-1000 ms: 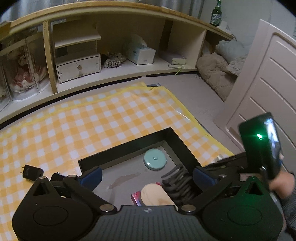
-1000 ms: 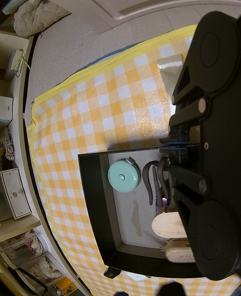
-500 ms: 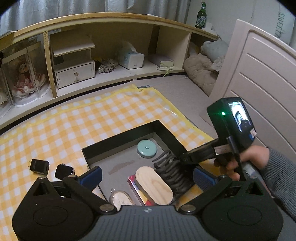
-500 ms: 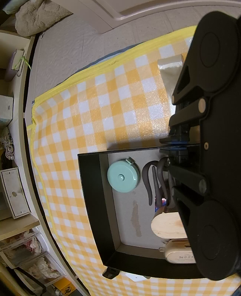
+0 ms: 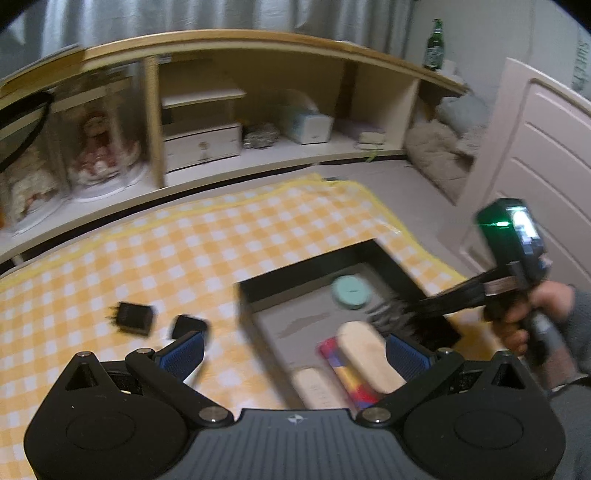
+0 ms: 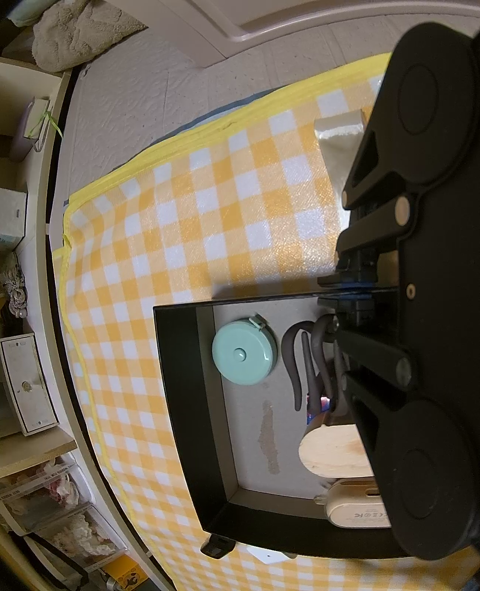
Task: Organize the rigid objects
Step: 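Move the left gripper to the white plug charger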
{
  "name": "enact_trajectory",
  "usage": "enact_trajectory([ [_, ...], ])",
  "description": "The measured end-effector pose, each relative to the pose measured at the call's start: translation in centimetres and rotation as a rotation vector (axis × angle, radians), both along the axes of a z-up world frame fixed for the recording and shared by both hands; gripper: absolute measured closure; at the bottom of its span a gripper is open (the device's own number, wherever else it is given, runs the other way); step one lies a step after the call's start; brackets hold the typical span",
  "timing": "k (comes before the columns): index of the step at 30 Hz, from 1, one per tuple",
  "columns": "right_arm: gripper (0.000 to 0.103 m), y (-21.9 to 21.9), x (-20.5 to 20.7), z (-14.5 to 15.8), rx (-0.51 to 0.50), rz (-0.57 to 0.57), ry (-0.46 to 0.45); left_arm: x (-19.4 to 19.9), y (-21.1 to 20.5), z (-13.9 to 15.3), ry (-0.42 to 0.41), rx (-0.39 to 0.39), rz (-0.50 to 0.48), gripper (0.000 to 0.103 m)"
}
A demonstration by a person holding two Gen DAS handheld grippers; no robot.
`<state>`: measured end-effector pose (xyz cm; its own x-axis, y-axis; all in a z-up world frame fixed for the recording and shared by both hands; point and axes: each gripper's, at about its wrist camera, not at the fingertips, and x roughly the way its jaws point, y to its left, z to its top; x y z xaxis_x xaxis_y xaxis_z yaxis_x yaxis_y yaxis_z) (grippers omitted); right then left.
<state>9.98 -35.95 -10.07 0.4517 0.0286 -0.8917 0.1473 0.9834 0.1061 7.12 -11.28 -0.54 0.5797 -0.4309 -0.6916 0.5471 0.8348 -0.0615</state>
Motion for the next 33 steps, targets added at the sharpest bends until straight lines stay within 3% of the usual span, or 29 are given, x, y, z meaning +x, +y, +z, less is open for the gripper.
enact_trajectory([
  [4,0.099,0.0,0.0,0.0,0.001,0.000,-0.001,1.5,1.7,-0.7,-0.030,0.060,-0.026,0.000],
  [11,0.099,0.0,0.0,0.0,-0.001,0.001,0.000,5.0,4.9,-2.0,-0.008,0.051,-0.043,0.002],
  [16,0.099,0.0,0.0,-0.1,0.001,0.002,0.001,6.7,5.5,-4.9,0.042,0.090,-0.053,0.021],
  [20,0.099,0.1,0.0,-0.1,-0.001,0.002,0.001,7.5,5.1,-6.8,0.028,0.155,-0.105,0.022],
  [30,0.099,0.1,0.0,0.0,-0.001,0.001,0.001,9.7,5.8,-10.1,0.043,0.118,-0.093,0.021],
  [33,0.099,0.1,0.0,-0.1,-0.001,0.001,0.001,9.4,5.3,-10.9,0.042,0.190,-0.099,0.035],
])
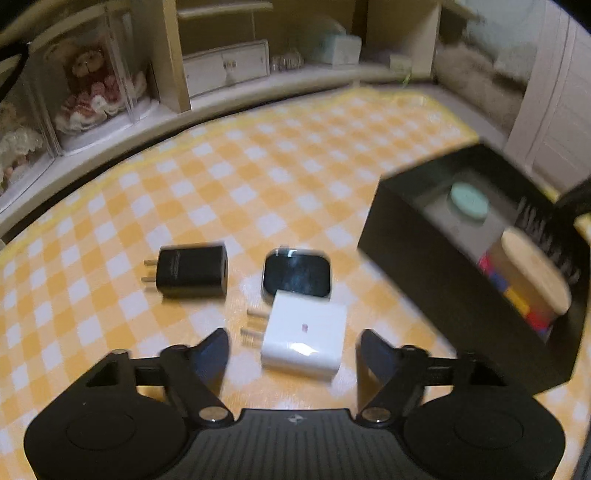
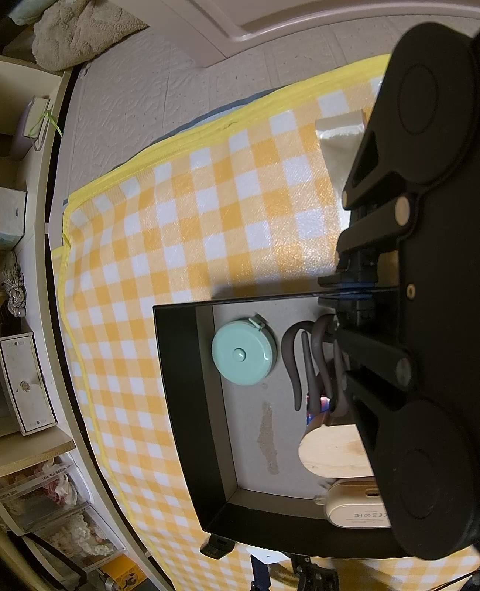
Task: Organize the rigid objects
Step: 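Move the left gripper to the white plug charger, then close the left gripper on the white plug charger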
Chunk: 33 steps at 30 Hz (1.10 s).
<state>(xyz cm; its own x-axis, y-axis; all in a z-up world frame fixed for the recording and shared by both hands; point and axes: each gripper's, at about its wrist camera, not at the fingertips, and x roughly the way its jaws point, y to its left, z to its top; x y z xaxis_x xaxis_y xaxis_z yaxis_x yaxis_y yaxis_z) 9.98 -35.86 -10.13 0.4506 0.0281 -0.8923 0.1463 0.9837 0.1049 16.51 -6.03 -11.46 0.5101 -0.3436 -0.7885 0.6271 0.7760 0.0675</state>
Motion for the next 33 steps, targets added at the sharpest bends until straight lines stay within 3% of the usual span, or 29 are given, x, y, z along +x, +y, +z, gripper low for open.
enact_trajectory([
  [3,0.099,0.0,0.0,0.0,0.000,0.000,0.000,0.1,0.0,0.3,0.010,-0.013,0.014,0.045],
  [8,0.099,0.0,0.0,0.0,0.000,0.000,-0.001,-0.1,0.0,0.3,0.009,-0.025,0.022,0.044],
  [12,0.099,0.0,0.0,0.0,-0.001,0.000,0.000,0.2,0.0,0.3,0.009,-0.052,0.044,0.035],
  [16,0.099,0.0,0.0,0.0,0.002,-0.001,-0.001,0.6,0.4,0.1,0.004,-0.091,0.060,0.036],
  [18,0.099,0.0,0.0,0.1,0.000,0.000,0.000,0.6,0.4,0.2,0.005,-0.099,0.057,0.043],
  [24,0.099,0.0,0.0,0.1,0.000,0.000,0.000,0.3,0.3,0.6,0.011,-0.099,0.098,0.043],
  [28,0.099,0.0,0.0,0.0,0.000,0.000,0.000,-0.2,0.5,1.7,-0.025,-0.108,0.150,0.043],
  [33,0.099,0.0,0.0,0.0,0.000,0.000,0.000,-0.8,0.7,4.6,-0.061,-0.195,0.215,0.043],
])
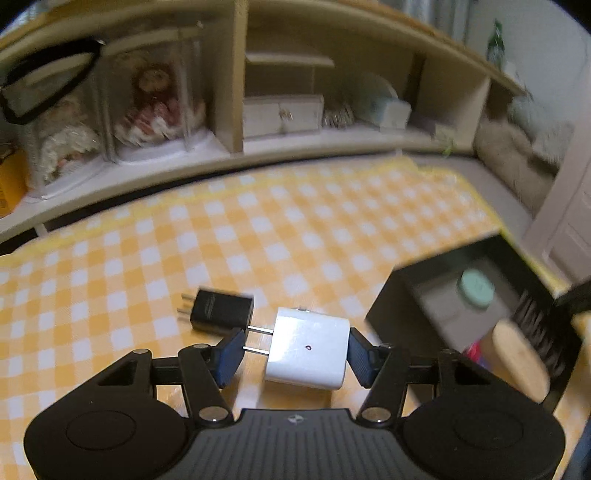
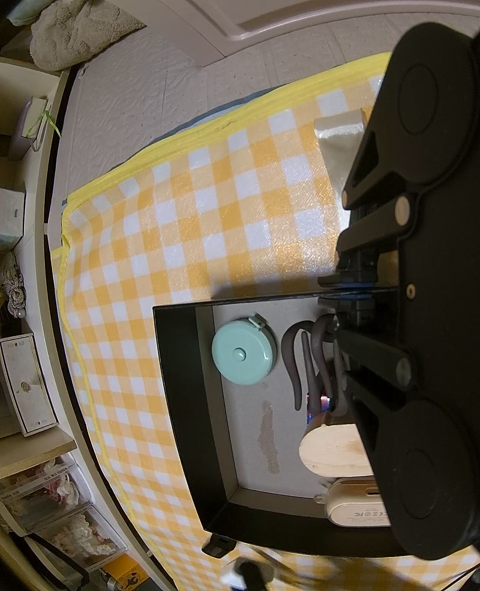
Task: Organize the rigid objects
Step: 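Close the left gripper on the white plug charger, then lower the white charger into the black box and open the left gripper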
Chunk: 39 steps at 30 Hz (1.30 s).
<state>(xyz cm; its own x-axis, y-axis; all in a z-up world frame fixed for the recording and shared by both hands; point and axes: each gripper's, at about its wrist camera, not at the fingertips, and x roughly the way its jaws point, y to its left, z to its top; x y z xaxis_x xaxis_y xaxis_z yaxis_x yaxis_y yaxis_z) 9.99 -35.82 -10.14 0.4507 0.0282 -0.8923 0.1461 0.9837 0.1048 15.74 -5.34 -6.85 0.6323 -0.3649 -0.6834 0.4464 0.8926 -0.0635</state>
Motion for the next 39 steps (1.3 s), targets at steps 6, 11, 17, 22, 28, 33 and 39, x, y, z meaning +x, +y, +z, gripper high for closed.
enact_trajectory([
  [6,0.099,0.0,0.0,0.0,0.000,0.000,0.000,-1.5,-1.5,2.9,-0.010,-0.100,0.009,0.043],
  [11,0.099,0.0,0.0,0.0,0.001,0.000,0.000,-2.9,-5.1,4.3,-0.044,-0.093,-0.137,0.043],
  [17,0.099,0.0,0.0,0.0,0.001,0.000,-0.001,-2.9,-9.7,3.9,-0.021,-0.070,-0.215,0.043],
  [22,0.099,0.0,0.0,0.0,0.002,-0.001,-0.001,-1.3,-13.1,2.4,0.075,-0.081,-0.179,0.043],
  [28,0.099,0.1,0.0,0.0,0.004,0.001,-0.002,0.4,-15.6,-0.3,0.193,-0.075,-0.049,0.043],
  [33,0.098,0.3,0.1,0.1,0.006,0.002,-0.004,0.5,-16.5,-1.5,0.211,-0.063,0.025,0.043],
  [39,0.098,0.3,0.2,0.1,0.007,0.002,-0.003,0.3,-17.2,-2.0,0.239,-0.064,0.046,0.033],
])
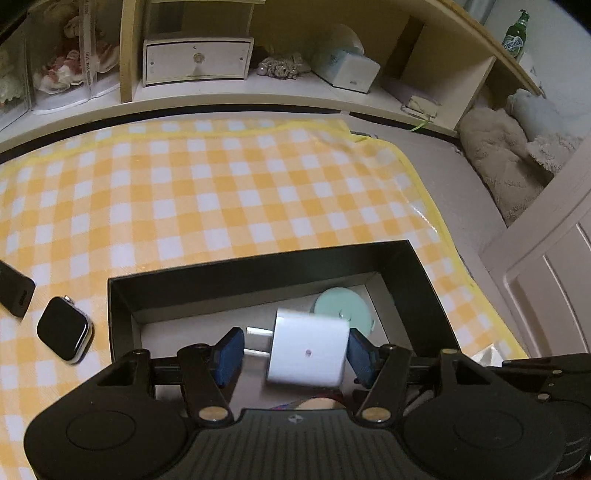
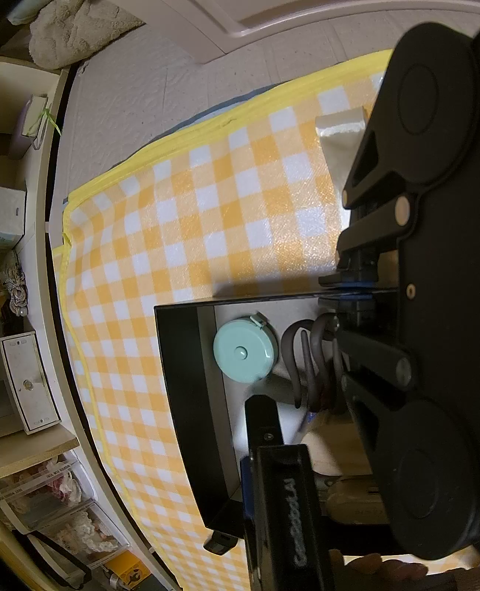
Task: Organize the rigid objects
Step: 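Lower the white charger into the black box and open the left gripper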
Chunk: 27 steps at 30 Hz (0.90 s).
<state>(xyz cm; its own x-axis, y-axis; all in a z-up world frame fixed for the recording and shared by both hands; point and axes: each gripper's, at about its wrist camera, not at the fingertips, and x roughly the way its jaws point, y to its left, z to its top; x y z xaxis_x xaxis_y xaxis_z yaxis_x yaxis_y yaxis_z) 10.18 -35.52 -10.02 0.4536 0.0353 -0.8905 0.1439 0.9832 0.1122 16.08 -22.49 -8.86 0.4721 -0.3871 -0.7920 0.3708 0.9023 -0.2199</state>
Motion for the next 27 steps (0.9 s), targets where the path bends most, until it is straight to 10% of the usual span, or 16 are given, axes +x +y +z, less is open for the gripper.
enact_trajectory([
  [19,0.098,0.0,0.1,-0.1,0.005,-0.002,-0.001,-2.7,1.7,3.5,-0.068,0.016,-0.065,0.029],
  [27,0.099,0.0,0.1,-0.2,0.005,-0.002,0.000,-4.9,3.2,5.7,-0.109,0.029,-0.105,0.009],
])
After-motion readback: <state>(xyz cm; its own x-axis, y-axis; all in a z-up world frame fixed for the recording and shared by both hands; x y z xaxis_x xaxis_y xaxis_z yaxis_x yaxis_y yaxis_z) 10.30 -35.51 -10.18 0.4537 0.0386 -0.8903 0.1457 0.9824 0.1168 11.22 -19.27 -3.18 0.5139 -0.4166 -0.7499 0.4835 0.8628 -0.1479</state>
